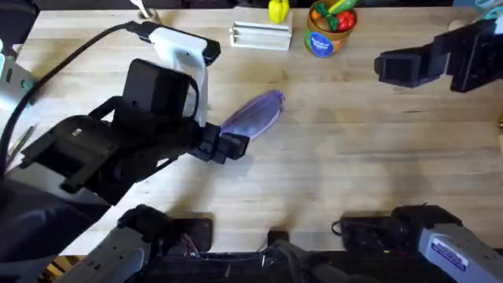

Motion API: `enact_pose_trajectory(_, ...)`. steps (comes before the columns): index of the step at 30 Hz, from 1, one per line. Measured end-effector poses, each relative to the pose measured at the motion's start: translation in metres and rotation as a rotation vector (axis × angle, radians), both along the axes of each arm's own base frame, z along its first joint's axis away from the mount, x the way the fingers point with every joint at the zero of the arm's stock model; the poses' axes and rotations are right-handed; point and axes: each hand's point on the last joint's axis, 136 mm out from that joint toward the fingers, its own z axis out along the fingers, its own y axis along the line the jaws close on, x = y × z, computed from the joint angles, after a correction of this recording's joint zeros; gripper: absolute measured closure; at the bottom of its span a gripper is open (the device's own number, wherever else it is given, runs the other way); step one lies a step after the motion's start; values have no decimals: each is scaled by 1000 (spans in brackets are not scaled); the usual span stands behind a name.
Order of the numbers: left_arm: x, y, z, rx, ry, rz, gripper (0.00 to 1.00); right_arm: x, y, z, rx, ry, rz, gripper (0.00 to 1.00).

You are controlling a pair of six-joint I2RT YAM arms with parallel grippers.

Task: Unzip the bag, pick up the pens from the table one at a time and place them inside, then zip the bag closed.

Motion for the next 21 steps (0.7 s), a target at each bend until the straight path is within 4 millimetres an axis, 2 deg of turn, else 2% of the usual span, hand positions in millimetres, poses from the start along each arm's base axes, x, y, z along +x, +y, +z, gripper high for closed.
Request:
enact_pose_trajectory(11,3,-2,-22,56,55,-51,6,0,0,0,0,0,0,9)
enact_pose_trajectory(19,5,-3,-28,80,63,-82,6,0,0,0,0,0,0,9)
enact_pose_trajectory(20,5,-3,-28,84,61,-89,124,0,0,0,0,0,0,9)
enact_pose_trajectory(21,5,-3,-28,85,60,-92,178,0,0,0,0,0,0,9)
